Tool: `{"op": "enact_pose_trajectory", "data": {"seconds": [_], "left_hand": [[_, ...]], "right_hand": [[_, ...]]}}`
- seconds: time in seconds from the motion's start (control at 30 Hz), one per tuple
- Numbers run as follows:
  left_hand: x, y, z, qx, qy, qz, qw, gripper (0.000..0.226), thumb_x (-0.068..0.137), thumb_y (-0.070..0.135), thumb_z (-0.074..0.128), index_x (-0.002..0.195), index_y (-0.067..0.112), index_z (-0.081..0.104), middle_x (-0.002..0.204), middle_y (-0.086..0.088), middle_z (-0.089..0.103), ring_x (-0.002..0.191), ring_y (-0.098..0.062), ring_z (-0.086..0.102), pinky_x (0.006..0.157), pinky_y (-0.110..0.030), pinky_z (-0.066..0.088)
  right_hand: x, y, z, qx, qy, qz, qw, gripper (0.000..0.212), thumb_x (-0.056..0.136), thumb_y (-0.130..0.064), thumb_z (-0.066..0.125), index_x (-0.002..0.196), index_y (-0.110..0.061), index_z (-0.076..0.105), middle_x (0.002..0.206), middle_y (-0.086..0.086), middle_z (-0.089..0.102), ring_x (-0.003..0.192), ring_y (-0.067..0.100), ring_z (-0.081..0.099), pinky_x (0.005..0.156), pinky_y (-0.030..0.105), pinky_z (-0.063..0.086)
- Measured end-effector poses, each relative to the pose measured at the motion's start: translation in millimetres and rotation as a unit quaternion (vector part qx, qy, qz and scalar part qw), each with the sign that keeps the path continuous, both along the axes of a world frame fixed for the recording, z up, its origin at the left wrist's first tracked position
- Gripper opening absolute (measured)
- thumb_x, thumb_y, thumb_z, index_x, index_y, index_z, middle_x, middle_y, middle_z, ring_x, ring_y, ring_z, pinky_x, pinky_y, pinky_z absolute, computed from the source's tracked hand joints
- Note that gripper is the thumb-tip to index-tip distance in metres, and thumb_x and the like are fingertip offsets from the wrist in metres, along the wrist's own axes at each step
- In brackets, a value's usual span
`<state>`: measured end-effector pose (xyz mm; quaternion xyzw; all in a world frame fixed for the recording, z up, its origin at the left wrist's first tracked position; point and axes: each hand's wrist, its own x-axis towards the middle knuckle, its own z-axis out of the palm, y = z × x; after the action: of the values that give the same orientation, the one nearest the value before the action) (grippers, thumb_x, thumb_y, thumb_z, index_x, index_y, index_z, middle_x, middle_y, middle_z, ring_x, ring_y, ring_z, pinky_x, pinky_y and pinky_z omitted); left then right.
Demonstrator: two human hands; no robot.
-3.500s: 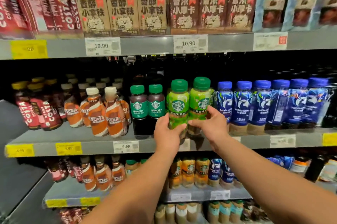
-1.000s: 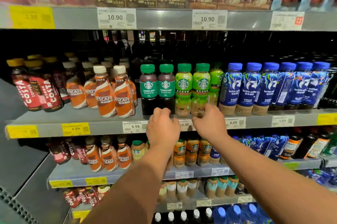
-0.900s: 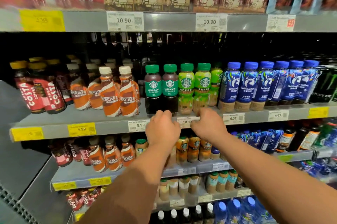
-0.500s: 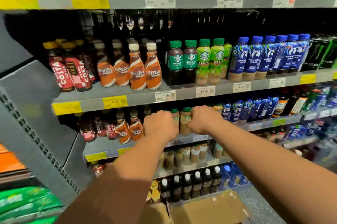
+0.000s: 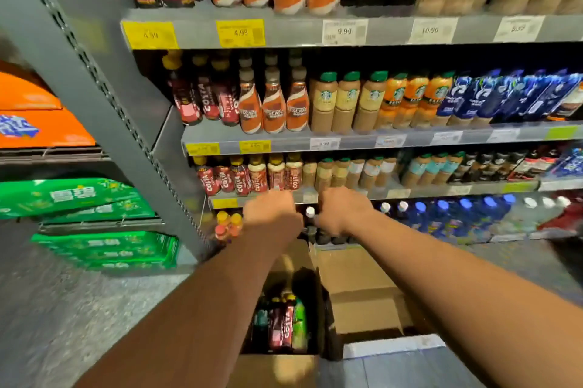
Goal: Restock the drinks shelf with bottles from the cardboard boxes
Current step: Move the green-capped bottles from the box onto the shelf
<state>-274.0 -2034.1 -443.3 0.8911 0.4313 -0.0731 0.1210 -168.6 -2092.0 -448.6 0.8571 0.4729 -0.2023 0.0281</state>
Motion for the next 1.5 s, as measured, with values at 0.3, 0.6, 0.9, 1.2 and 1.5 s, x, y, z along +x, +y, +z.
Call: {"op": "enact_pose_trajectory", "data": {"seconds": [0.3, 0.6, 0.9, 1.2, 1.5], "left_hand": [[-33, -8, -111, -0.039, 0.047, -0.041, 0.997, 0.039, 0.092, 0.046, 0.042, 0.105, 0.017, 0.065, 0.104, -0.006, 0.063, 0.098, -0.028, 0.06, 0.073, -0.032, 0.041], [-51, 1, -225, -0.098, 0.119, -0.076, 0.985, 0.016, 0.093, 0.026, 0.047, 0.098, 0.022, 0.061, 0.093, 0.0, 0.058, 0.077, -0.019, 0.049, 0.082, -0.036, 0.038], [-87, 0, -374, -0.202, 0.09, -0.074, 0.973, 0.025, 0.091, 0.026, 0.049, 0.112, 0.018, 0.06, 0.113, -0.004, 0.06, 0.105, -0.027, 0.058, 0.077, -0.034, 0.045], [-100, -3, -505, -0.225, 0.124, -0.032, 0.966, 0.031, 0.095, 0.033, 0.048, 0.122, 0.02, 0.055, 0.121, -0.001, 0.046, 0.108, -0.021, 0.051, 0.086, -0.035, 0.043], [-104, -4, -554, -0.261, 0.164, -0.027, 0.951, 0.044, 0.093, 0.03, 0.052, 0.135, 0.022, 0.042, 0.135, -0.002, 0.037, 0.116, -0.022, 0.047, 0.092, -0.037, 0.044]], "right_hand": [[-30, -27, -117, -0.054, 0.079, -0.03, 0.995, 0.02, 0.087, -0.026, 0.053, 0.096, -0.011, 0.063, 0.105, 0.011, 0.063, 0.096, 0.031, 0.061, 0.067, 0.029, 0.041], [-69, -16, -235, -0.085, 0.172, -0.154, 0.969, 0.032, 0.085, -0.026, 0.052, 0.111, -0.012, 0.063, 0.109, 0.011, 0.065, 0.1, 0.031, 0.062, 0.077, 0.032, 0.052], [-101, -32, -387, -0.103, 0.207, -0.256, 0.939, 0.032, 0.088, -0.021, 0.051, 0.115, -0.009, 0.062, 0.118, 0.015, 0.063, 0.108, 0.033, 0.059, 0.084, 0.032, 0.048], [-112, -31, -555, -0.095, 0.232, -0.348, 0.903, 0.054, 0.081, -0.036, 0.066, 0.125, -0.009, 0.05, 0.125, 0.012, 0.055, 0.115, 0.031, 0.055, 0.095, 0.04, 0.048], [-101, -40, -616, -0.144, 0.204, -0.468, 0.848, 0.074, 0.079, -0.042, 0.072, 0.135, -0.008, 0.039, 0.135, 0.012, 0.05, 0.121, 0.033, 0.052, 0.094, 0.041, 0.045]]}}
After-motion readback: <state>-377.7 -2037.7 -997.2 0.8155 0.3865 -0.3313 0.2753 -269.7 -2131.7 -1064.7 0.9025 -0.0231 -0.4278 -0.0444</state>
